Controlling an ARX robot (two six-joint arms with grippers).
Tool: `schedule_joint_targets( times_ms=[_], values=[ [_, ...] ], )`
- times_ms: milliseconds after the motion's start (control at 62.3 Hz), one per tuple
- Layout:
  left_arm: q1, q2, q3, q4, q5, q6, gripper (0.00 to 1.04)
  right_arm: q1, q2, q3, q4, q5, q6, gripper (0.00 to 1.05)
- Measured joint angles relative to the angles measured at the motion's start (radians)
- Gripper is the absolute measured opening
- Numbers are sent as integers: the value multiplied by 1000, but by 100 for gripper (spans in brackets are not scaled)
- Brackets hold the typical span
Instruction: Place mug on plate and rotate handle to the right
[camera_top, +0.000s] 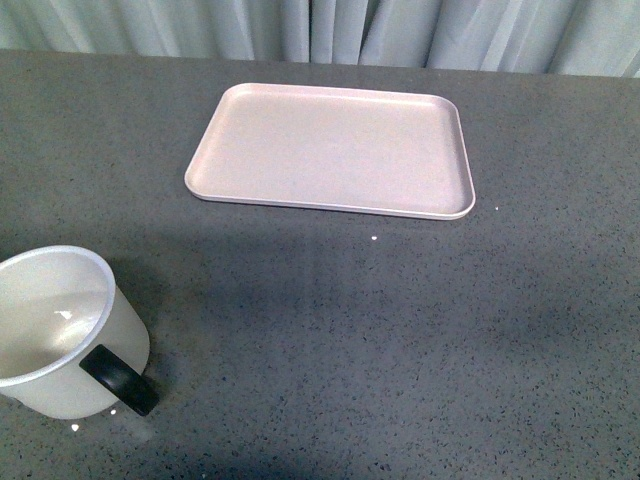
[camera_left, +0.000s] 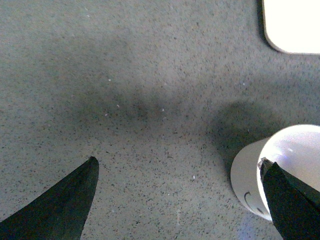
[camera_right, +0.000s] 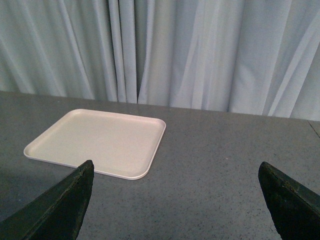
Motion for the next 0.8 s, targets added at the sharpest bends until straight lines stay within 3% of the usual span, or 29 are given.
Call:
schedule_joint_targets(
  times_ms=[803],
  values=[
    [-121,266,45,68,48,84,95,0,0,0,0,0,0,96]
  ],
)
